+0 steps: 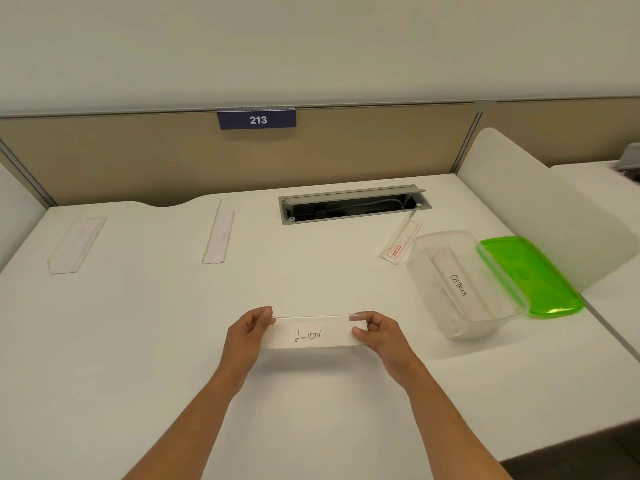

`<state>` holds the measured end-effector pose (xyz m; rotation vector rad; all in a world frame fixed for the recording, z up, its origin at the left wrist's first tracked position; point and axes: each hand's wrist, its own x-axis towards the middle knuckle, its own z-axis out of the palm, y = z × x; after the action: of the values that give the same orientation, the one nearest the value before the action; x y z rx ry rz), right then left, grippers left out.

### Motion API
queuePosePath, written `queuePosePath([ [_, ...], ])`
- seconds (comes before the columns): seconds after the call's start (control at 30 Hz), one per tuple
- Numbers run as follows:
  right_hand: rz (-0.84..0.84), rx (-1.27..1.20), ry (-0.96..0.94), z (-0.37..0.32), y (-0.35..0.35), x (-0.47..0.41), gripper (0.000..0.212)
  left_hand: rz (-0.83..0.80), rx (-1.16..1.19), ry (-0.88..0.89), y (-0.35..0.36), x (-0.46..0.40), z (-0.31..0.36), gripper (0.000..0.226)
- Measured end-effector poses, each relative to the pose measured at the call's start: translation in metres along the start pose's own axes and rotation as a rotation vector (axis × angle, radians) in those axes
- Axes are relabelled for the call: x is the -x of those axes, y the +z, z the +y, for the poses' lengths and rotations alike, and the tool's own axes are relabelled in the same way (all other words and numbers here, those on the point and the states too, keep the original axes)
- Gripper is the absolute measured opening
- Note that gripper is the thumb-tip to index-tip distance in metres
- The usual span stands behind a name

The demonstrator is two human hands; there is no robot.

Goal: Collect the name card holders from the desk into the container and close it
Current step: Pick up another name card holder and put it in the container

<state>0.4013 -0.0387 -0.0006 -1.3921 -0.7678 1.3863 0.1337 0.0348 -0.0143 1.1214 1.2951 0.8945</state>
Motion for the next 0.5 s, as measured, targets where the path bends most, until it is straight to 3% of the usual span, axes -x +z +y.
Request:
queuePosePath([
  [0.17, 0.117, 0.05, -0.07, -0.004, -0.022, 0.012, 0.021, -0.147, -0.007, -0.013, 0.022, 0.001, -0.006, 0.05],
  [0.33, 0.279, 0.034, -0.162, -0.015, -0.045, 0.024, 0.022, -0.134, -0.05, 0.005, 0.043, 0.0, -0.014, 0.042],
  [0.43, 0.385, 0.038, -0.224, -0.025, -0.058, 0.028, 0.023, -0.187, -0.188, 0.018, 0.054, -0.003, -0.02, 0.054],
  [0.5, 0.442, 0.056, -0.287, -0.033, -0.067, 0.032, 0.023, -0.251, -0.409, 0.037, 0.061, -0.008, -0.028, 0.055],
])
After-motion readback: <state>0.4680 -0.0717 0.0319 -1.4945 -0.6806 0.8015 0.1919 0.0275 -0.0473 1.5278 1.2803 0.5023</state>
